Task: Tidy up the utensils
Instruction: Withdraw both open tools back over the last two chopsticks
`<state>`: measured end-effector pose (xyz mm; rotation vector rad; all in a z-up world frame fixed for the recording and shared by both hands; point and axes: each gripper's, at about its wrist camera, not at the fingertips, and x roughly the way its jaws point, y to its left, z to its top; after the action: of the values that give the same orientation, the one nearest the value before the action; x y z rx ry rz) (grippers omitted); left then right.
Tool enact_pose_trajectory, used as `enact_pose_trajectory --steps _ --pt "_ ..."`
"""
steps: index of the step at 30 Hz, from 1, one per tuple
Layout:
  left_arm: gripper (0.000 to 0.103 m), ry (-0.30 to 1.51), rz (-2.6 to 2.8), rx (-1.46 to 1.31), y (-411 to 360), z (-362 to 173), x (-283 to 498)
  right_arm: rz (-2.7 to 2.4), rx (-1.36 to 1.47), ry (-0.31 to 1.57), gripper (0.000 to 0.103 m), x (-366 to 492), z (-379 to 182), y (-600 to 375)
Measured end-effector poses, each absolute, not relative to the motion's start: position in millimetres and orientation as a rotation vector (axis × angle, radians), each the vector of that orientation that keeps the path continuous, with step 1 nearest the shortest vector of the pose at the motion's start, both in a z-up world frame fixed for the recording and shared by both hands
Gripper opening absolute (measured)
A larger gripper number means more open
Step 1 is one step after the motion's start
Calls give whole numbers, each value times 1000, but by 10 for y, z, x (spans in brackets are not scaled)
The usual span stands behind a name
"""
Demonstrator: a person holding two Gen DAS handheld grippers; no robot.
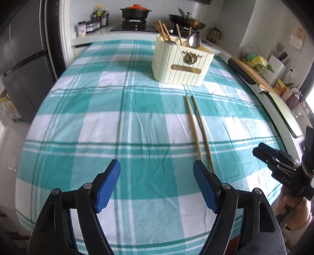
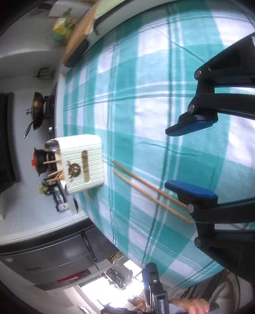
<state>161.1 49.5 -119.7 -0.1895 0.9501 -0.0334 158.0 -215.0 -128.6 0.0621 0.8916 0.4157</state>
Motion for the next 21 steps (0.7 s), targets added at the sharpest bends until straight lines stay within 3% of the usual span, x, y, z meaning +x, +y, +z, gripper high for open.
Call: enact_pose_trajectory --steps 4,8,9,21 --pt "78 939 -32 -161 365 -1221 1470 388 55 896 45 1521 -1307 -2167" --pt "78 911 -21 -146 334 -1191 1476 448 65 932 17 1674 -1312 -1943" --pt "78 906 -13 -144 337 -1192 1492 471 66 942 14 1716 -1321 -1859" --pt "78 896 32 -167 483 -1305 1506 472 111 1083 14 2280 -1630 -1220"
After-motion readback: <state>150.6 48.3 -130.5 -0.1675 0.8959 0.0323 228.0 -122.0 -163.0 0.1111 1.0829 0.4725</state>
